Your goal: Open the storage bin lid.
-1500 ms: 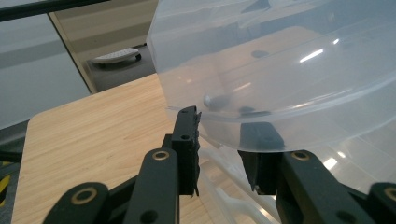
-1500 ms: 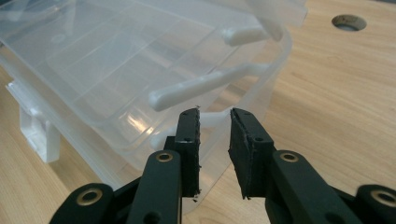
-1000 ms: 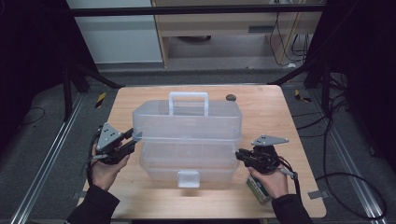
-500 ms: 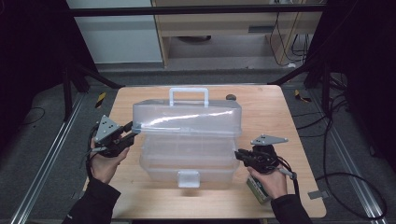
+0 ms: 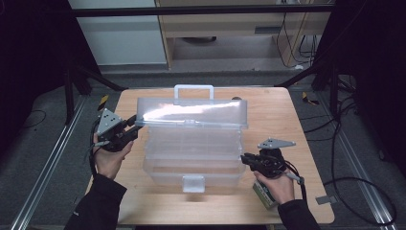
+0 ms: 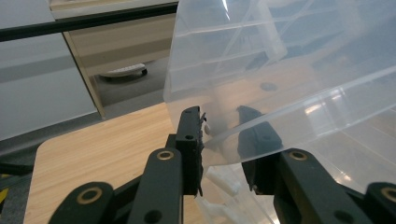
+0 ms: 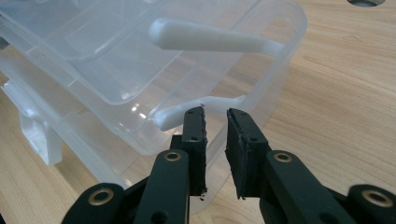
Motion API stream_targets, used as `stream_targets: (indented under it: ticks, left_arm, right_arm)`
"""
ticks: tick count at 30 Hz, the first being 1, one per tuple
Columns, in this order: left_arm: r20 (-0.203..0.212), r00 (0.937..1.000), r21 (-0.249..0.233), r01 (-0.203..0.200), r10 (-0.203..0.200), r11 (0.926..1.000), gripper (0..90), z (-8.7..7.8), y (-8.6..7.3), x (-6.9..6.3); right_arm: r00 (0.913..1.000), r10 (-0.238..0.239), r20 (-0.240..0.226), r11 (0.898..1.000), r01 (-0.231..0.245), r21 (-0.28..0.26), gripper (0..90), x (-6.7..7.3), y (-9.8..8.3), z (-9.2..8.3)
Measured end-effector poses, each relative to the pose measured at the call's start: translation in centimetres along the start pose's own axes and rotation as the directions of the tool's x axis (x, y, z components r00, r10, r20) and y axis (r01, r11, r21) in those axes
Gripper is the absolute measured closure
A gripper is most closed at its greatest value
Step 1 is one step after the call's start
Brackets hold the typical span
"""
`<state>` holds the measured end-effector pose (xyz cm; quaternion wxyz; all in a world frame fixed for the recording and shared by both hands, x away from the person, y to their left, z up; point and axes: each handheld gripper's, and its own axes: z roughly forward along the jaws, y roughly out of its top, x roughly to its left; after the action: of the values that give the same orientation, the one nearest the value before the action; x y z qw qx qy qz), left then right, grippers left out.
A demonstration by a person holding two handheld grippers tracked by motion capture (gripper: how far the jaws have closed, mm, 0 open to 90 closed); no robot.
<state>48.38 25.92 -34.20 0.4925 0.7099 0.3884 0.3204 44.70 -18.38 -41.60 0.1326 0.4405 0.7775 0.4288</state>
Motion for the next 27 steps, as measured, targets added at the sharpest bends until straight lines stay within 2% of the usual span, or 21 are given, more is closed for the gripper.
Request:
stream_targets:
  ticks: [11,15,27]
  left_arm:
    - [-0.022,0.9995,-0.015,0.020,-0.020,0.9997,71.8,1.2,1.5,0.5]
    - [-0.043,0.9991,-0.001,0.004,-0.004,1.0000,73.3,1.6,2.0,0.7]
    - [-0.058,0.9982,0.015,0.019,-0.018,0.9997,75.2,2.5,2.9,1.1]
  right_arm:
    - [1.0000,0.002,-0.002,1.000,-0.002,-0.001,77.7,0.0,0.0,0.0]
    - [1.0000,0.004,-0.001,1.000,-0.004,0.001,77.7,0.0,0.0,0.0]
    - [1.0000,0.008,0.001,1.000,-0.008,0.008,77.5,0.0,0.1,0.0]
